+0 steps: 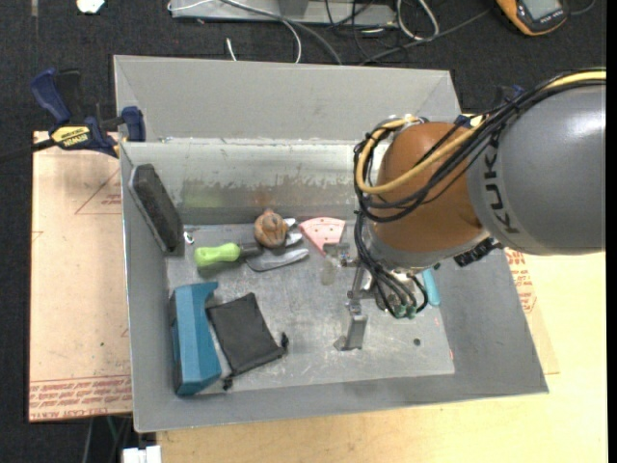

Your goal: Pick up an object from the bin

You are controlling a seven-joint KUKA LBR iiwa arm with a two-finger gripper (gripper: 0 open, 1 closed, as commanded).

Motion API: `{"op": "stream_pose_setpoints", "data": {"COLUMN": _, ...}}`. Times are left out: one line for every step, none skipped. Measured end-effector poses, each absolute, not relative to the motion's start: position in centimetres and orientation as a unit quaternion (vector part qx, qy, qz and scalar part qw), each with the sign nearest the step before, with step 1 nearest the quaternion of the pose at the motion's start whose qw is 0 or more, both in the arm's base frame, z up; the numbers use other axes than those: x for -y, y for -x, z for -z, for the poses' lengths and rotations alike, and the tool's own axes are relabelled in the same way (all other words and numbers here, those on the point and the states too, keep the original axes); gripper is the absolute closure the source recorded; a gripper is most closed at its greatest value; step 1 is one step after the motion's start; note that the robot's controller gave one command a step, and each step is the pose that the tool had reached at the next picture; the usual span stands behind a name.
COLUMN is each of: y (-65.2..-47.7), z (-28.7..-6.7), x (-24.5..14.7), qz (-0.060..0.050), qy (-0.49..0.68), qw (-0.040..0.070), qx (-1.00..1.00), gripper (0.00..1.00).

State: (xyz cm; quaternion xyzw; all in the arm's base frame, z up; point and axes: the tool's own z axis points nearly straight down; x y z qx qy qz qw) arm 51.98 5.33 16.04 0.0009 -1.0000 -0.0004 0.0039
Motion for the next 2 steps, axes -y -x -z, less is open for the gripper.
{"op": "stream_pose_setpoints", "data": {"y": -52.2, "z": -16.5, "x": -5.3, "qz": 0.001, "qy": 0.0, "qw": 0.0, "qx": 1.0, "gripper": 0.0}}
{"op": "stream_pose_setpoints", "data": {"y": -53.8, "z": -11.7, "x": -9.4, "qz": 0.001, "qy": -0.063, "qw": -0.002, "qx": 0.998, "gripper": 0.0}}
